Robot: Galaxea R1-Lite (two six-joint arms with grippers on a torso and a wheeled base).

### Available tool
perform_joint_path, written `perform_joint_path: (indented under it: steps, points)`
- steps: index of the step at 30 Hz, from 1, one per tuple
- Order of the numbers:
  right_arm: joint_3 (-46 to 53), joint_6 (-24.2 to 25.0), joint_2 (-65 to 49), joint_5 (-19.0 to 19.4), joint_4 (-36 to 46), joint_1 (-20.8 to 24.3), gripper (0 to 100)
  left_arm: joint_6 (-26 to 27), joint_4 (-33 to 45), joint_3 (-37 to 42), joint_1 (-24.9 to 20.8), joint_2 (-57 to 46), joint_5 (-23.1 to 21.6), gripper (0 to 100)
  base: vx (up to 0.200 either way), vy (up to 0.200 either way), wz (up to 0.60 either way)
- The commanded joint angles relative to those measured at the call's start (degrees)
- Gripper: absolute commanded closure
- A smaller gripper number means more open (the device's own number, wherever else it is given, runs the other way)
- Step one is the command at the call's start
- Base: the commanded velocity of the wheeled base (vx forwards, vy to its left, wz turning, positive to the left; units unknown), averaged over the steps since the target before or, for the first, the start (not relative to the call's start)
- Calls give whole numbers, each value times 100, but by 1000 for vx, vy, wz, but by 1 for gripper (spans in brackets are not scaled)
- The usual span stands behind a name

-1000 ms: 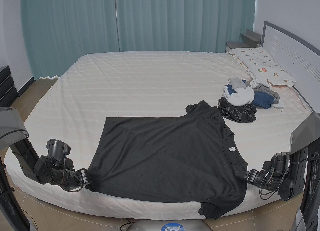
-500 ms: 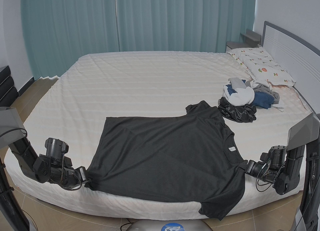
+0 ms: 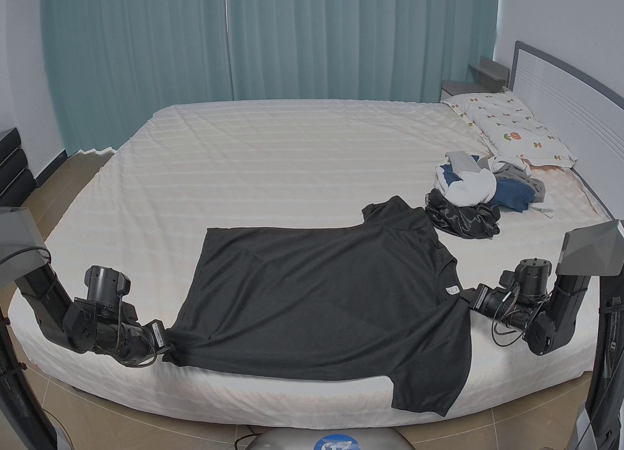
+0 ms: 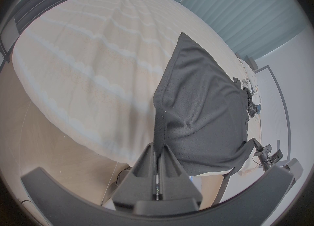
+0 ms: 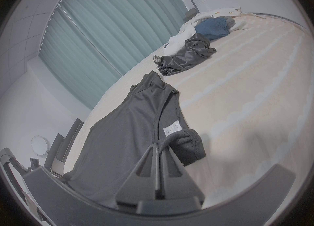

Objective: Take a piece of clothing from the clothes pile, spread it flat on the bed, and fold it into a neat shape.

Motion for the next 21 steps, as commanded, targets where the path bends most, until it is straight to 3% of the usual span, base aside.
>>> perform_joint_path:
  steps: [1, 2, 3, 12, 21]
  points:
    - [-438, -2, 50, 10, 254, 31, 100, -1, 1, -43, 68, 46, -8, 100, 0, 0, 0]
    - [-508, -2, 94, 2, 271, 40, 100, -1, 1, -43, 68, 46, -8, 100, 0, 0, 0]
    - [-561, -2, 137, 10, 271, 49, 0, -1, -8, -43, 68, 46, -8, 100, 0, 0, 0]
    - [107, -11, -47, 116, 201, -232, 0, -1, -8, -87, 103, 151, -17, 100, 0, 0, 0]
    - [1487, -46, -513, 942, -151, -417, 0, -1, -8, -96, 129, 134, -26, 100, 0, 0, 0]
